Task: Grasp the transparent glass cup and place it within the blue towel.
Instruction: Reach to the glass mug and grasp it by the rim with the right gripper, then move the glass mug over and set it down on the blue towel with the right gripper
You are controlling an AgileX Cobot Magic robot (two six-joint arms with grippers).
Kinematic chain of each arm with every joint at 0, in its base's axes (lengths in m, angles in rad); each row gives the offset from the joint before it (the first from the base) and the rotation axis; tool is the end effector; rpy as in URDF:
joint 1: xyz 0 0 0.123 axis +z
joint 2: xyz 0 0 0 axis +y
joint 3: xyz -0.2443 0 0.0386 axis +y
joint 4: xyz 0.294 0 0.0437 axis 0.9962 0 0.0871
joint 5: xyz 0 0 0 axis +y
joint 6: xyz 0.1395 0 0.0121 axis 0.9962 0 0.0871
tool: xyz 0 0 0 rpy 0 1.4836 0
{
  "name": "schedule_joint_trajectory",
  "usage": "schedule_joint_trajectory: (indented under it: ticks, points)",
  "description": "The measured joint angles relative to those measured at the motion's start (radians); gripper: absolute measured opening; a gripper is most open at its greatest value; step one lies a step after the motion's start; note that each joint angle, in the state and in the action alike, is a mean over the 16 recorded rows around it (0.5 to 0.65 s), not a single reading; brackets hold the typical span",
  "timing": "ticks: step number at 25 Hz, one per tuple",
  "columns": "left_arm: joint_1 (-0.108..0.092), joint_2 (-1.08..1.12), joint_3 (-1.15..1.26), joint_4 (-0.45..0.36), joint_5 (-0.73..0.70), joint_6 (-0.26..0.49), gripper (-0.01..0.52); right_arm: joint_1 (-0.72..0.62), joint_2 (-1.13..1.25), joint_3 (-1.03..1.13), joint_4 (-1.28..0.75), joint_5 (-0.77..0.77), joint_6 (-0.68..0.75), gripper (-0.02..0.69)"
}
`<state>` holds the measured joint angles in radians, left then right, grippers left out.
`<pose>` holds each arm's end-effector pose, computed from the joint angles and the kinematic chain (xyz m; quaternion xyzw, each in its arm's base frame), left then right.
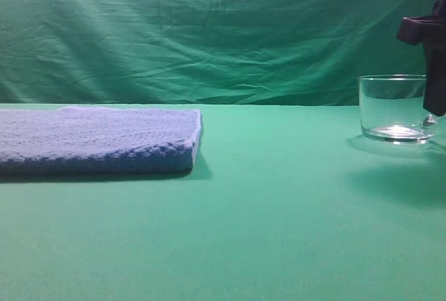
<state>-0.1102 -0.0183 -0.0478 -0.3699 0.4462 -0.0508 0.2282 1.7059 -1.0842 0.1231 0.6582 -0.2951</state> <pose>0.1754 -0.0414 0.1837 -0.0624 0.7912 -0.2092 0.5712 0.3751 0.0979 0.0946 -0.2142 0.9575 0.0398 0.1890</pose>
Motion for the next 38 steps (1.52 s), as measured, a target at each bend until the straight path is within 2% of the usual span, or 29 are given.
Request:
schedule_joint_trajectory:
  ticks: [10,18,29,33,38]
  points:
    - [0.0,0.0,0.0,0.0,0.0,0.0,0.0,0.253,0.041,-0.248,0.08,0.032,-0.004,0.109]
    - [0.0,0.0,0.0,0.0,0.0,0.0,0.0,0.472,0.202,-0.503,0.102,0.025,-0.008,0.109]
    - [0.0,0.0,0.0,0.0,0.0,0.0,0.0,0.603,0.518,-0.813,0.083,0.058,-0.008,0.117]
    - [0.0,0.0,0.0,0.0,0.0,0.0,0.0,0.616,0.582,-0.87,0.074,0.066,-0.008,0.184]
    - [0.0,0.0,0.0,0.0,0.0,0.0,0.0,0.619,0.609,-0.901,0.052,0.085,-0.007,0.325]
